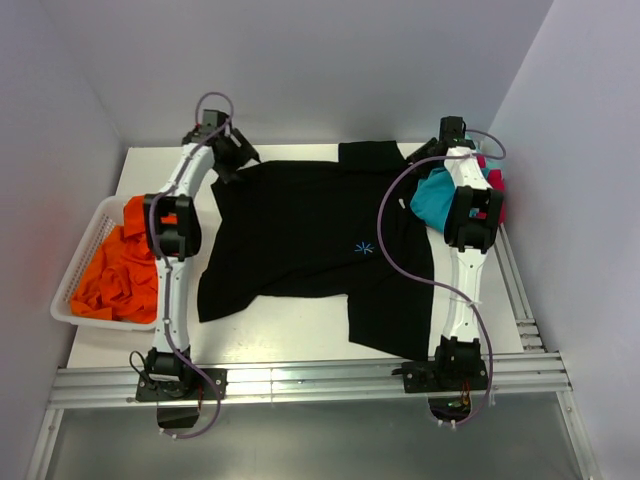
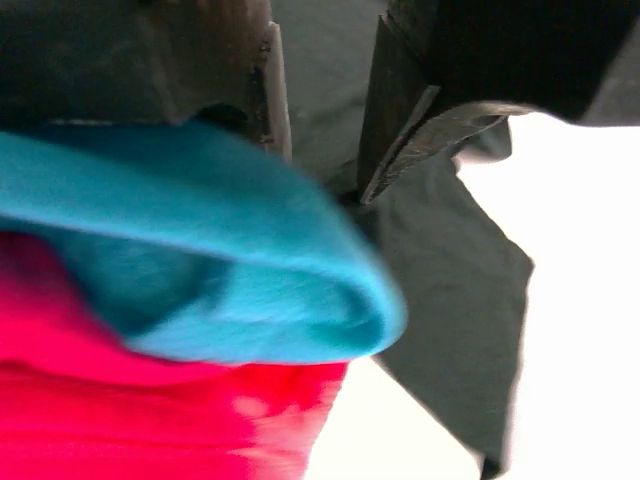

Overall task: Fold and stack the t-shirts
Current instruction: Flatten the tshirt out

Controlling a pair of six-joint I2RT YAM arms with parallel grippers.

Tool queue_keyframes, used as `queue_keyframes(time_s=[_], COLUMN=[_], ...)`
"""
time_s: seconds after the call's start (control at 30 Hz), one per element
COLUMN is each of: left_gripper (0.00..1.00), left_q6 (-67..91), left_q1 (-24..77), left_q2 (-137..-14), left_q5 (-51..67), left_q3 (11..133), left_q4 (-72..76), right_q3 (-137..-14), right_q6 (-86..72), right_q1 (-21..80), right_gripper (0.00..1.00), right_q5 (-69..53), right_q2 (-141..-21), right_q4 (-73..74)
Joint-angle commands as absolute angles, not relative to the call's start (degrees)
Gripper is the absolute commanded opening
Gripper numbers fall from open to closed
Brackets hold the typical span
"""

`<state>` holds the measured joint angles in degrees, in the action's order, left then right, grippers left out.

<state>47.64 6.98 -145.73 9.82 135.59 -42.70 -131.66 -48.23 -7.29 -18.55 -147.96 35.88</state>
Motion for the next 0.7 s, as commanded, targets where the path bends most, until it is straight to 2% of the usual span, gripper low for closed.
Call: queue_keyframes(time_s=[0.0, 0.17, 0.43, 0.67], left_gripper=[0.85, 0.86, 0.76, 0.74], left_q6=[46.0, 44.1, 42.6, 41.7], left_q1=[2.8, -1.8, -4.2, -4.2], left_q2=[-133.4, -126.3, -135.8, -143.1], left_q5=[5.9, -0.7, -6.2, -0.5], left_q3=[137.1, 130.4, 131.4, 131.1], left_q4=[-40.4, -42.3, -48.8, -48.9], right_q3=[-133.3, -127.9, -109.3, -95.7], right_q6=[-49.0, -50.1, -47.6, -45.3], right_q1=[-7.3, -7.2, -6.2, -5.9], right_gripper=[0.42, 0.42, 0.37, 0.36], right_q5=[-22.6, -23.5, -22.6, -20.0], right_q2=[-140.7, -128.3, -109.5, -98.5], right_q4=[30.9, 30.8, 33.7, 35.2])
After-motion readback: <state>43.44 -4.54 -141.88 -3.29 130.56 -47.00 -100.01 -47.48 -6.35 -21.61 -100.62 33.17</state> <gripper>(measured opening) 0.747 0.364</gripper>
